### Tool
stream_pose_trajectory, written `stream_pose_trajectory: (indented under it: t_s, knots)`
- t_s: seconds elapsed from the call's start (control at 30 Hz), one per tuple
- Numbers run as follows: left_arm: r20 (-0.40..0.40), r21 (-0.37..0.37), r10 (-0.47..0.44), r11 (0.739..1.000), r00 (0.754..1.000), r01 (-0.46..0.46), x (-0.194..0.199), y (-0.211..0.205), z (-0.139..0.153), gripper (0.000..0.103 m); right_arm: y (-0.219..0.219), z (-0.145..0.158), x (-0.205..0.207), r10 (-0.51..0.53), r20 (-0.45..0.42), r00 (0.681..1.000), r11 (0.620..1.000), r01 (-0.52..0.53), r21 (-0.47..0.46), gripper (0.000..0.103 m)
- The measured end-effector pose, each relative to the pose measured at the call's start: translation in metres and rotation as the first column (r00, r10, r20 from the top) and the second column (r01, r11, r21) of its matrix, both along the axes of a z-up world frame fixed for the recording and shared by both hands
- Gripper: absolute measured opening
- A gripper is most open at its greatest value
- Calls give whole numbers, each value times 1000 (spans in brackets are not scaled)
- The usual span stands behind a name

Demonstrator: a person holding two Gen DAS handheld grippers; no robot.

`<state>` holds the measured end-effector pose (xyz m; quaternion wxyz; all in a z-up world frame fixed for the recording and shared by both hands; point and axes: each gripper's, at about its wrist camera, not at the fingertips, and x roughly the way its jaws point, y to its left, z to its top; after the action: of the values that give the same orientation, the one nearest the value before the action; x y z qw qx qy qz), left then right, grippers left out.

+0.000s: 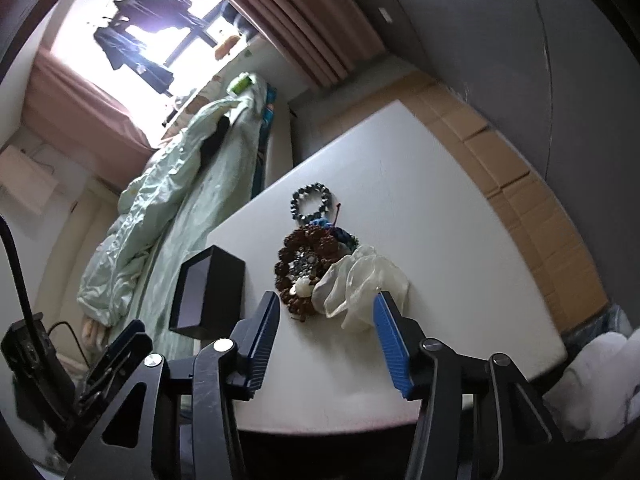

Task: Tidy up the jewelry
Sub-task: 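Grasp the white cloth with the right gripper while the left gripper grasps the brown bead bracelet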

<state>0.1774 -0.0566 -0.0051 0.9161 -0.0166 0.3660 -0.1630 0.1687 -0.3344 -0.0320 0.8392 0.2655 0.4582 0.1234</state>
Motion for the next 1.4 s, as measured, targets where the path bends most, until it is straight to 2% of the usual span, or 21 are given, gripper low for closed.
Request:
stream_pose_trajectory:
  t_s: [0.13,0.4,0.43,0.5,0.53,0.57,0.7,0.77,0.93,1.07,1.17,1.23,1.3,1.4]
  knots:
    - [-32,4,-32,999,999,32,23,-7,-4,62,2,-15,21,3,-53,999,1000,-2,6,48]
    - [-93,42,-86,995,992,91,67,-27,-19,61,8,-44,47,10,-124,992,1000,-12,-15,45]
    - [-100,47,-94,994,991,99,71,-30,-21,60,9,-48,48,9,-136,991,1000,-13,-25,40]
    - [-120,52,-110,992,987,117,81,-35,-27,60,10,-57,49,21,-159,987,999,-26,-25,24]
    - [-131,55,-118,991,984,126,86,-38,-30,59,12,-63,50,27,-178,984,998,-35,-44,10]
    - [-141,58,-124,989,982,133,90,-40,-33,58,11,-66,51,28,-185,982,999,-36,-39,8]
    - [-197,64,-153,984,968,169,107,-51,-49,54,13,-54,50,39,-99,994,999,-42,-27,6]
    - [-224,66,-166,981,960,185,114,-56,-57,52,10,-53,49,37,-83,996,999,-37,4,6]
    - [-255,88,-193,971,947,221,125,-70,-72,52,-4,-39,44,-7,0,1000,999,7,50,6]
    - [-279,116,-190,966,941,230,133,-77,-85,50,-13,-34,42,-31,29,999,997,29,70,6]
    - [-298,87,-202,967,933,237,137,-77,-91,41,-21,-30,40,-51,53,997,995,47,85,6]
    - [-297,75,-215,966,930,248,136,-79,-90,27,-26,-27,38,-63,74,995,993,56,100,6]
    - [-279,101,-217,962,935,253,134,-82,-87,26,-29,-24,36,-68,90,994,992,58,109,6]
    - [-254,83,-228,963,940,256,127,-84,-76,26,-26,-23,38,-65,101,993,992,53,118,6]
